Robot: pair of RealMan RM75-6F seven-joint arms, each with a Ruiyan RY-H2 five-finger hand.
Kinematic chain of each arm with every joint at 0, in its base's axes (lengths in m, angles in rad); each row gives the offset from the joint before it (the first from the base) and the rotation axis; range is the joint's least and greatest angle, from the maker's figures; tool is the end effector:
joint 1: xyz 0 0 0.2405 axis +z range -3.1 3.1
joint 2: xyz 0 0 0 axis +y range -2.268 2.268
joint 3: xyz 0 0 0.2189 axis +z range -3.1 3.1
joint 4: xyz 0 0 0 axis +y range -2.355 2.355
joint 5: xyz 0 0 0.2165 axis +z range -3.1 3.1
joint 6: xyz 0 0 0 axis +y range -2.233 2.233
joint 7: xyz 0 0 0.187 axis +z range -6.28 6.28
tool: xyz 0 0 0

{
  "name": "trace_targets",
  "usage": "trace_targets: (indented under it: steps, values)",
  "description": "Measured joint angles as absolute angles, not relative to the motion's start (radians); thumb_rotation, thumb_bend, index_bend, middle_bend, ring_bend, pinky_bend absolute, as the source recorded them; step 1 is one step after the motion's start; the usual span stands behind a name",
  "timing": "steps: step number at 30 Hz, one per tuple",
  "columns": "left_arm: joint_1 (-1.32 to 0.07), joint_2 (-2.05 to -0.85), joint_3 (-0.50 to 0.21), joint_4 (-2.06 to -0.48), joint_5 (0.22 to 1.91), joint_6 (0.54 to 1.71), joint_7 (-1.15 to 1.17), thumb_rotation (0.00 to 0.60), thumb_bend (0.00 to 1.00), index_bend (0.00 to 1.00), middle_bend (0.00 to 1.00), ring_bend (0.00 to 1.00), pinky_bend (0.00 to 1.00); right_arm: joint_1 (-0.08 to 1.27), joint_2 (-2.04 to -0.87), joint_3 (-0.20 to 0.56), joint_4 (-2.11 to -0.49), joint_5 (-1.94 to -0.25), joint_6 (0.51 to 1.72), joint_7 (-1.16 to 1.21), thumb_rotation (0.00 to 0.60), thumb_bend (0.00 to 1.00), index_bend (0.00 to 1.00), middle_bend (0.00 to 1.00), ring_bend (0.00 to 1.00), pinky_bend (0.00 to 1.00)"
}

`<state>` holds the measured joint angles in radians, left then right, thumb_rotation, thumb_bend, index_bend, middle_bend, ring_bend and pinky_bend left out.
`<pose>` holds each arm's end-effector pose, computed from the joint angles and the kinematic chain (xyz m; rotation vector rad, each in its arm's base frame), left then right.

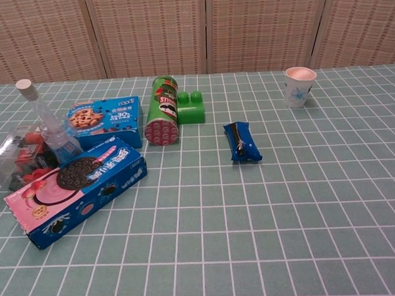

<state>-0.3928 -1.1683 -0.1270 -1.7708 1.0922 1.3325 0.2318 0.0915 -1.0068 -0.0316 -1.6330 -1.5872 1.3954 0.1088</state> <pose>-0.2276 0.3048 0.1086 -1.3506 -1.0033 -0.8785 -0.2879 -0.2033 0.1328 1.5350 -1.0112 0.8413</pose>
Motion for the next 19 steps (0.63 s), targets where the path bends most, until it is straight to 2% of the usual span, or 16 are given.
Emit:
trace_targets:
  steps: [2, 5, 11, 15, 19]
  values:
    - [-0.366, -1.163, -0.110, -1.769, 1.106, 1.370, 0.258, 0.600, 0.05, 0.32, 0.70, 0.66, 0.90, 0.092, -1.011, -0.030, -1.635, -1.582, 1.393, 0.096, 0.600, 0.37, 0.52, 0.46, 0.37, 0.36]
    - [-0.318, -1.157, -0.076, -1.756, 1.135, 1.420, 0.282, 0.600, 0.05, 0.32, 0.63, 0.60, 0.82, 0.093, -1.018, -0.028, -1.638, -1.573, 1.387, 0.070, 0.600, 0.37, 0.52, 0.46, 0.37, 0.36]
    - [-0.251, -1.161, -0.015, -1.701, 1.217, 1.487, 0.320, 0.600, 0.05, 0.31, 0.57, 0.52, 0.73, 0.095, -1.032, -0.023, -1.644, -1.554, 1.376, 0.024, 0.600, 0.37, 0.52, 0.46, 0.37, 0.36]
    - [-0.206, -1.172, 0.020, -1.666, 1.259, 1.517, 0.380, 0.600, 0.05, 0.31, 0.57, 0.51, 0.72, 0.096, -1.035, -0.017, -1.646, -1.541, 1.373, 0.012, 0.600, 0.37, 0.52, 0.46, 0.37, 0.36]
    - [-0.186, -1.181, 0.027, -1.640, 1.275, 1.525, 0.346, 0.600, 0.05, 0.31, 0.57, 0.51, 0.72, 0.095, -1.034, -0.012, -1.646, -1.534, 1.377, 0.010, 0.600, 0.37, 0.52, 0.46, 0.37, 0.36]
